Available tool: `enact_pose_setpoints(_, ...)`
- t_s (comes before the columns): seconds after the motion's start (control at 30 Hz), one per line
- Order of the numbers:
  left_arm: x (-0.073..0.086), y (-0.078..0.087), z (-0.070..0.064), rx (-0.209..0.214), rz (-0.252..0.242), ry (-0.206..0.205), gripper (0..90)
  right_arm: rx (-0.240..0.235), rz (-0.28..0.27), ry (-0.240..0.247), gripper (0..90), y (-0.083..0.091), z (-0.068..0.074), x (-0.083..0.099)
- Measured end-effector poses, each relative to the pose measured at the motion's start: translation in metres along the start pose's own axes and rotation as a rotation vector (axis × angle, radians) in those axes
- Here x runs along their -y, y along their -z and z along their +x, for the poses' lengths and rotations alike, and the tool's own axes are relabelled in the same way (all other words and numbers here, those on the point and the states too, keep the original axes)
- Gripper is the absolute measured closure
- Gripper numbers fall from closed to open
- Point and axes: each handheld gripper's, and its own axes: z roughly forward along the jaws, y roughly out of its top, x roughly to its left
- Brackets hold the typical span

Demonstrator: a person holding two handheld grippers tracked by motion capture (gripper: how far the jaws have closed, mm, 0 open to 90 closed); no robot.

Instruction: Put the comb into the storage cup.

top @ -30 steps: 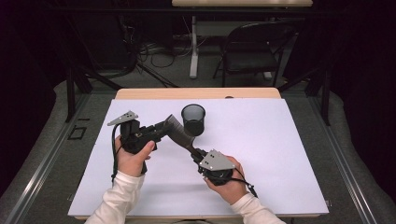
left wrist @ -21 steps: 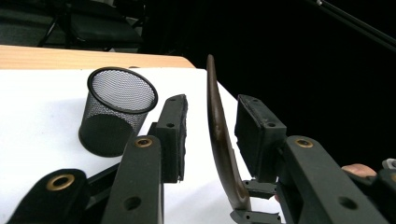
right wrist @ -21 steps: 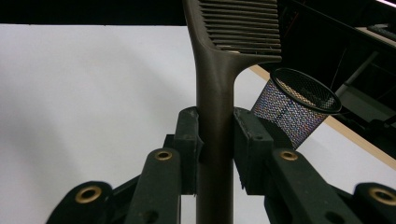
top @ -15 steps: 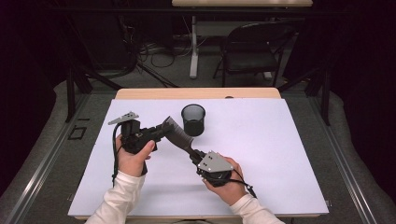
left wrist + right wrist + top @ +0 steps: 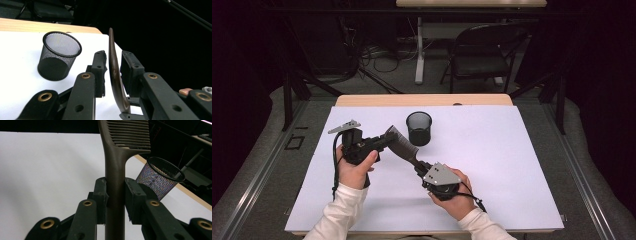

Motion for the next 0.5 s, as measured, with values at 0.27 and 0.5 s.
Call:
enact_pose_setpoints(0.27,0.0003,-0.0002,0.0007,0.006,0.003,0.005,78.1,-0.003,0.001,0.003,73.2,-0.0003,0.0005,0.0002)
enact_pose_setpoints(0.5,0.0004,0.0002,0.0021,0.019,0.003,0.022,80.1,-0.006,0.0,0.001,73.2,-0.0007,0.0008,0.0005)
